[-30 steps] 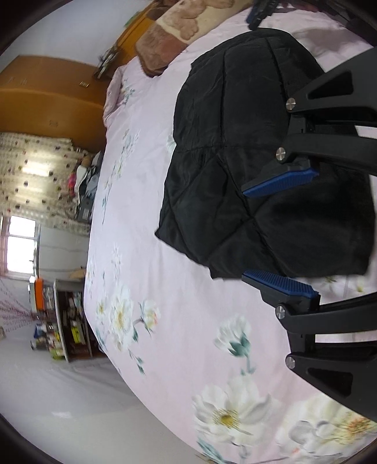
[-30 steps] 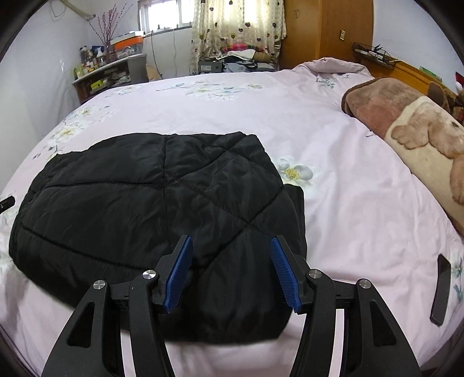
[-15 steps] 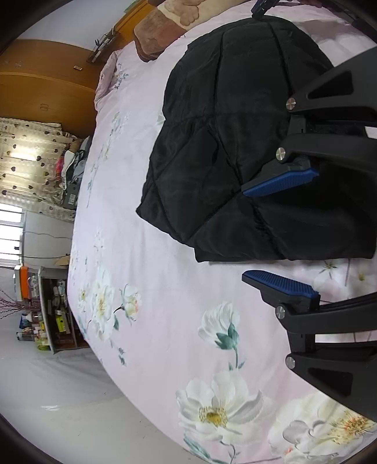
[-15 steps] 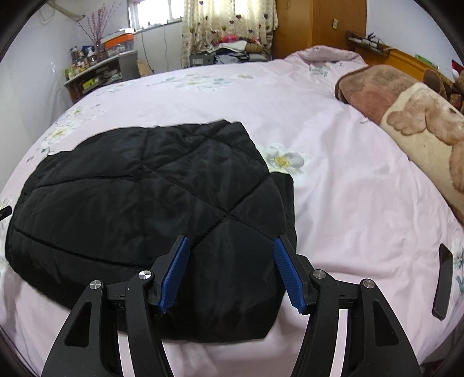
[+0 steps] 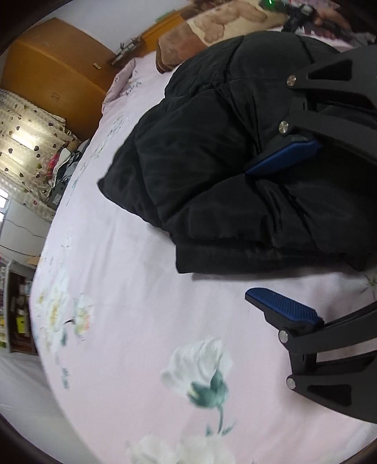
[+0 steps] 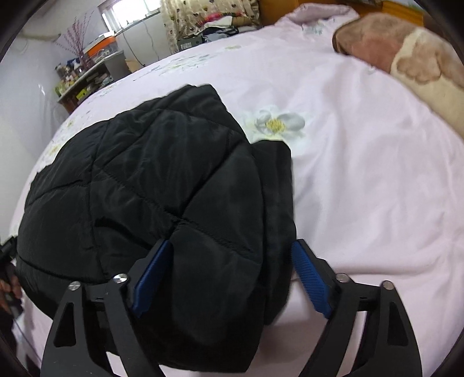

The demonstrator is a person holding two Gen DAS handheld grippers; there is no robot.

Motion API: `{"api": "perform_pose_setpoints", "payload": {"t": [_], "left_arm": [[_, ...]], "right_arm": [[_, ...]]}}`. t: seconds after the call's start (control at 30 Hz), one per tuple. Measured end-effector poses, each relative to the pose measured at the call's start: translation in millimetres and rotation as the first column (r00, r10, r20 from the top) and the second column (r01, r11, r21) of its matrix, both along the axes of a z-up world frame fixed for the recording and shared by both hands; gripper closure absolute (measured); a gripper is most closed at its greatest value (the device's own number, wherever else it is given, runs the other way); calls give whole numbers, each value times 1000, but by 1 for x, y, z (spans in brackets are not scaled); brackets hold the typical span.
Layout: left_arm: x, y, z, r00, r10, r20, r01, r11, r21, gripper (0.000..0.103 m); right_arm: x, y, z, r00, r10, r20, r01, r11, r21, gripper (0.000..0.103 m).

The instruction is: Fold large clothes

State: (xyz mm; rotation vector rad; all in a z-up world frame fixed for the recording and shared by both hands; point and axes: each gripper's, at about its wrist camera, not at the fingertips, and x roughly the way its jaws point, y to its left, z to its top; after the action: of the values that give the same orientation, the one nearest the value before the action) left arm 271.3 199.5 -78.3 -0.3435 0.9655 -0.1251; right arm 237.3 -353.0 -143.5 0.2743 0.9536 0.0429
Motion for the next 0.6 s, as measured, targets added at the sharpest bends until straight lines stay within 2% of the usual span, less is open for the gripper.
{"api": "perform_pose_setpoints", "payload": {"t": [0.03, 0.23, 0.4, 0.6], "left_arm": [[2, 0, -1, 1000, -6, -2, 6, 1000, -11, 19], [22, -5, -7, 998, -55, -21, 54, 996, -65, 16], [17, 1, -14, 999, -43, -19, 40, 991, -128, 16], [8, 0, -21, 998, -57, -12, 54, 986, -156, 17]], "right_arm": [[2, -4, -4, 1000, -2, -6, 2, 1000, 26, 10], [18, -15, -18, 999, 27, -43, -21, 988, 153, 10], [25, -24, -32, 996, 34, -78, -11, 959, 282, 10], [10, -23, -37, 996, 64, -62, -41, 947, 318, 16]]}}
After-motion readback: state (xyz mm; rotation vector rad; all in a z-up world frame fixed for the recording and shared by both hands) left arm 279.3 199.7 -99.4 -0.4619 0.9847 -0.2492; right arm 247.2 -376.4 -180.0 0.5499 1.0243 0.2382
